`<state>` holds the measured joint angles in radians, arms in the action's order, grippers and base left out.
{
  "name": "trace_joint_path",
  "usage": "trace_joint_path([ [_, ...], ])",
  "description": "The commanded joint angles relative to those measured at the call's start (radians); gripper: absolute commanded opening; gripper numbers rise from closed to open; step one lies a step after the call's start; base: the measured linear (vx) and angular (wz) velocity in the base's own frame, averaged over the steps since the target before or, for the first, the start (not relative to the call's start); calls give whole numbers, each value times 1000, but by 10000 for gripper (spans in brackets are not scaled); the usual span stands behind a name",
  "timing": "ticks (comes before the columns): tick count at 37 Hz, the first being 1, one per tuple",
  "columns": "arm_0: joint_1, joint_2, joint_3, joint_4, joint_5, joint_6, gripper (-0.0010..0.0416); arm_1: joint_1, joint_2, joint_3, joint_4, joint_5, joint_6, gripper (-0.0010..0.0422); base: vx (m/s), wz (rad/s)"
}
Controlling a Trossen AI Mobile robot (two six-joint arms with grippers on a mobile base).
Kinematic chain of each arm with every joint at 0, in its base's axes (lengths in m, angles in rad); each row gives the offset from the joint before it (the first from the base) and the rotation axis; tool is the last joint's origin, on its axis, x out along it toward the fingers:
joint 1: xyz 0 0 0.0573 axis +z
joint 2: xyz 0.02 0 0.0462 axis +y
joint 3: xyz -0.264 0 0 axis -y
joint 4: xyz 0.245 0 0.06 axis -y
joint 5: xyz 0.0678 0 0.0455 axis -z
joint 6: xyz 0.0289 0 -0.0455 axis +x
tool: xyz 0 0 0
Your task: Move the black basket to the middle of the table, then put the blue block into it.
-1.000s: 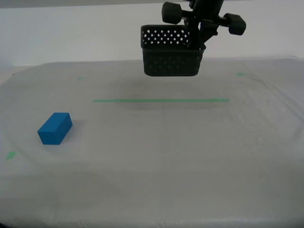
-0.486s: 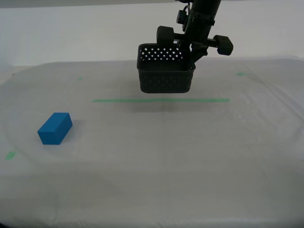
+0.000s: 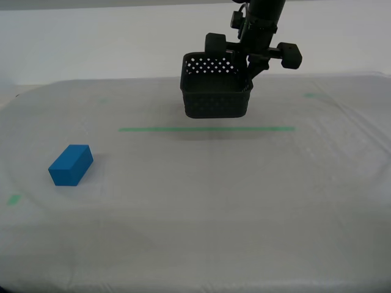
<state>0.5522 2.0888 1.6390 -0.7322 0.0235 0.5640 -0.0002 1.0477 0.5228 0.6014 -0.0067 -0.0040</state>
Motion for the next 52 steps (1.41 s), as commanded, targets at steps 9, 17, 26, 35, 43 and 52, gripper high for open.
trace_joint_path([
  [9,-3,68,-1,36,-5,-19,-1,0,0,0,5,-1,2,0,0,0],
  [17,-2,133,0,63,-2,-32,-1,0,0,0,5,-1,2,0,0,0],
  [26,-10,163,2,108,-8,-16,-1,0,0,0,-1,-1,2,0,0,0],
  [35,-16,190,-1,133,6,-13,-1,0,0,0,-1,-1,2,0,0,0],
  [43,-16,196,-1,139,8,-17,0,0,0,0,-1,-1,2,0,0,0],
  [52,-16,196,-1,139,8,-15,0,0,0,0,-2,-1,2,0,0,0],
])
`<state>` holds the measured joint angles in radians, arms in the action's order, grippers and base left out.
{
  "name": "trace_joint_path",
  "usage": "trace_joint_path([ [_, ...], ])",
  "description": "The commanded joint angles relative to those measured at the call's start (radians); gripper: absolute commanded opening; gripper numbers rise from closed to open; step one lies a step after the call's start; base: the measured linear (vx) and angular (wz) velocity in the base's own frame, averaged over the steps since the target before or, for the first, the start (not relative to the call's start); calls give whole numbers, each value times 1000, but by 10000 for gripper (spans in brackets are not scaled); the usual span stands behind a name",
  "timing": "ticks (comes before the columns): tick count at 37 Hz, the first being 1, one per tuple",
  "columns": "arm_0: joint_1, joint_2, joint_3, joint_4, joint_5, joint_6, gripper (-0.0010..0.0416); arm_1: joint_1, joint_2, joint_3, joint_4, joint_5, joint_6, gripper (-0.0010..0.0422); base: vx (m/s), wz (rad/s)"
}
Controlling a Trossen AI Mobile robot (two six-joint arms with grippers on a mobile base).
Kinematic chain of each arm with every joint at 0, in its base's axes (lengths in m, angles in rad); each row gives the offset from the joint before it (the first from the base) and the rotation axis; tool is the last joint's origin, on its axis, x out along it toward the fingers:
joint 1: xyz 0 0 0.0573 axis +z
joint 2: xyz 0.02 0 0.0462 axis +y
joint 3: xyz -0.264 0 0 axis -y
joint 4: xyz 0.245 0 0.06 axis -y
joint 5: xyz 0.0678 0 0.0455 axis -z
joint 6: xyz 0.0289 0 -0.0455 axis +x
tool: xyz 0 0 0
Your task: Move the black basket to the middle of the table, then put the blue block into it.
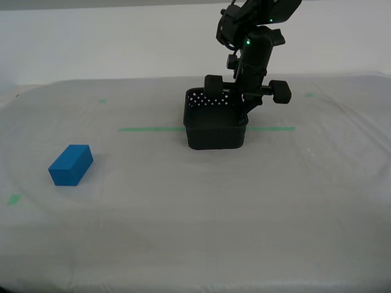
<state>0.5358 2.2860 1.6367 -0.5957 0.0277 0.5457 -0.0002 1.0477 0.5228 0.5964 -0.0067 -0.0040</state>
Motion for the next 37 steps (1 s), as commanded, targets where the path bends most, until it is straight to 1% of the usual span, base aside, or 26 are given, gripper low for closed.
trace_joint_path([
  [1,1,-2,1,2,4,3,0,0,0,0,3,0,2,0,0,0],
  [8,1,-2,1,0,4,3,10,0,0,0,4,-1,2,0,0,0],
  [11,1,-2,1,-3,4,0,27,0,0,0,4,-1,2,0,0,0],
  [16,1,-2,1,-4,8,-3,67,0,0,0,4,-1,2,0,0,0],
  [21,1,-2,1,-4,8,-3,117,0,0,0,4,-1,2,0,0,0],
  [29,2,-2,1,-4,8,-5,223,0,0,0,4,-1,2,0,0,0],
  [37,2,-2,2,-4,7,-49,339,0,0,0,4,-1,2,0,0,0],
])
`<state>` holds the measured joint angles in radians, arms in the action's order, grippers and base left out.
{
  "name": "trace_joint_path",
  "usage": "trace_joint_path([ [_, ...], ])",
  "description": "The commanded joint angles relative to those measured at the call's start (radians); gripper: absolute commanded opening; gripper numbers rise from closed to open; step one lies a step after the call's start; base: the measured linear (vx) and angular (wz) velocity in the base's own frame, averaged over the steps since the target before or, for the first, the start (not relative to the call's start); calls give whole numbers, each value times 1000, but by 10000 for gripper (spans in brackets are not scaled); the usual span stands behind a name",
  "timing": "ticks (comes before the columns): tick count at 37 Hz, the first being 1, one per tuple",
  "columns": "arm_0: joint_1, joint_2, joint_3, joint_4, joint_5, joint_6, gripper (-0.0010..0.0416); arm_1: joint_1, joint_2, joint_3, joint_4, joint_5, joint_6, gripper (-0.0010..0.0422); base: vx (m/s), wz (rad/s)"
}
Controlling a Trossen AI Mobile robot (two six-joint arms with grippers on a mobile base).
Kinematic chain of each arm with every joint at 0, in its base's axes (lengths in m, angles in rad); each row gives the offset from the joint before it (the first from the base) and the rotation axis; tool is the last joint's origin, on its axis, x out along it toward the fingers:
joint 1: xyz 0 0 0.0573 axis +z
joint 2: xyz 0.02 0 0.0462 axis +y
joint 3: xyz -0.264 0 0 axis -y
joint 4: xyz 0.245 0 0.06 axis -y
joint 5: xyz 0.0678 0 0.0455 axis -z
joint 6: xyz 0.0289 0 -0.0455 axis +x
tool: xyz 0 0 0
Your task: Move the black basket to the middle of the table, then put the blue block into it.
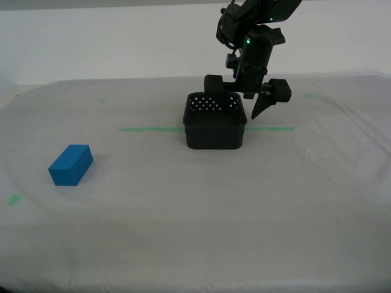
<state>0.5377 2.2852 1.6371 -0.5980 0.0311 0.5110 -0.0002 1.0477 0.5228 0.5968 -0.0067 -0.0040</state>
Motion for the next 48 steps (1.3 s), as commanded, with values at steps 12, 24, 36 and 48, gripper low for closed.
trace_joint_path([
  [12,0,-6,5,-15,3,-32,376,0,0,0,3,-1,2,0,0,0],
  [24,1,-80,4,-16,4,-39,369,0,0,0,3,-1,2,0,0,0],
  [36,0,-193,3,-64,55,-80,400,0,0,0,3,0,2,0,0,0],
  [48,0,-292,2,-126,150,-100,399,0,0,0,3,-1,2,0,0,0],
])
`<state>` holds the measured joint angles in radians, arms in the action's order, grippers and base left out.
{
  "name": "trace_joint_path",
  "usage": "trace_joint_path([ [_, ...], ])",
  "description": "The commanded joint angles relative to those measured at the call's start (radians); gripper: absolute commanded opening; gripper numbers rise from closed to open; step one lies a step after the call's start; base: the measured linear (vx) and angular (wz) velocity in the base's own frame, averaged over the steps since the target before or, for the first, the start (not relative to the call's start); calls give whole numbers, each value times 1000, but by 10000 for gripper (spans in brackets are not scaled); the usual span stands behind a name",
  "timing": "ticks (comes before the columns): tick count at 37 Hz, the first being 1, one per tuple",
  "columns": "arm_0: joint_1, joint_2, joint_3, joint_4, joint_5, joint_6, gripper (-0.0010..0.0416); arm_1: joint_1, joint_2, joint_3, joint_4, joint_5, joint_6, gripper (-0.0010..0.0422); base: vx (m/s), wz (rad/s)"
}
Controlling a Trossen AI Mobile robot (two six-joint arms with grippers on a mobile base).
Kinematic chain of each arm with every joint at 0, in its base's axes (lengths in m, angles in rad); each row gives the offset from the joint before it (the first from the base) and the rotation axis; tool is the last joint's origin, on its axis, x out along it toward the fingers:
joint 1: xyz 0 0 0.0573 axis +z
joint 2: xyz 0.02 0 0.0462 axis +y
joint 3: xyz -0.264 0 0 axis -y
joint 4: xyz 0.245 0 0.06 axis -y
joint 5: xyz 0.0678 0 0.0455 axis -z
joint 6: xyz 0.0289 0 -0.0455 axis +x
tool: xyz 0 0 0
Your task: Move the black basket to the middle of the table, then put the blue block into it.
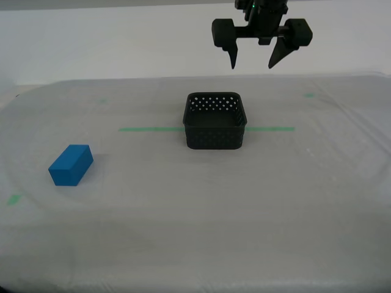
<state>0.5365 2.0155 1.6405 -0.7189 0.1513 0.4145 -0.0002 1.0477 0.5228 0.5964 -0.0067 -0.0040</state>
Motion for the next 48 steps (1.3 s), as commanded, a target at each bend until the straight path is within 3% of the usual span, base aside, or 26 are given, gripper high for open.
trace_joint_path([
  [1,0,-32,-2,-5,35,-3,399,0,0,0,4,-1,2,0,0,0],
  [12,-37,-129,-2,-45,68,-24,399,0,0,0,3,-1,2,0,0,0],
  [22,-185,-222,-2,-103,83,-53,399,0,0,0,4,-1,2,0,0,0],
  [29,-272,-274,-2,-109,83,-135,399,0,0,0,3,-1,2,0,0,0],
  [35,-326,-296,-2,-148,83,-171,399,0,0,0,4,-1,2,0,0,0],
  [40,-357,-296,-3,-187,83,-235,399,0,0,0,4,-1,2,0,0,0],
  [48,-395,-299,-71,-95,78,-267,399,0,0,1,4,-1,2,0,0,0],
])
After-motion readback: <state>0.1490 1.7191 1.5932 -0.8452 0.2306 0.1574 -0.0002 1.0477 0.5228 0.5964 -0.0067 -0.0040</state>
